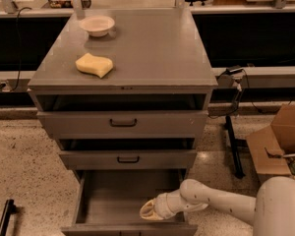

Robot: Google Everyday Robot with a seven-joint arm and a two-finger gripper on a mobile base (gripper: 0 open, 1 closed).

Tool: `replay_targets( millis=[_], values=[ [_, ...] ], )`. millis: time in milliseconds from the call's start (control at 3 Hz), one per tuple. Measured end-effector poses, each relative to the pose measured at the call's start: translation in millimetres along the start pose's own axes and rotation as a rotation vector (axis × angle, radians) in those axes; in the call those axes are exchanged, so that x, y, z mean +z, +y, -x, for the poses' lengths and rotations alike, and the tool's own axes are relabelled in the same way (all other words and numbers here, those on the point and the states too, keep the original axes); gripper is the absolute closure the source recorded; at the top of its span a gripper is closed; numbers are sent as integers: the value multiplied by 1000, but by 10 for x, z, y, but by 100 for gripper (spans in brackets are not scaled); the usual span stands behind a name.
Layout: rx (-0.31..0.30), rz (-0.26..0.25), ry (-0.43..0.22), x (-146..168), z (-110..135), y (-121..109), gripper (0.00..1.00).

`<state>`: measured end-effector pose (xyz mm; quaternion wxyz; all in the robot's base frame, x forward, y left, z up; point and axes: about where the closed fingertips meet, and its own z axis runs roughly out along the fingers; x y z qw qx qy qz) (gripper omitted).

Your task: Open bottom drawer

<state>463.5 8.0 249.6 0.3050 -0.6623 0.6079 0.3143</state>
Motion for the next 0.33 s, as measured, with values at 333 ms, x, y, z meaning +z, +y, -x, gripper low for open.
replay_targets(
  millis=[333],
  values=[
    [-2, 5, 0, 19, 5, 14, 59]
  ],
)
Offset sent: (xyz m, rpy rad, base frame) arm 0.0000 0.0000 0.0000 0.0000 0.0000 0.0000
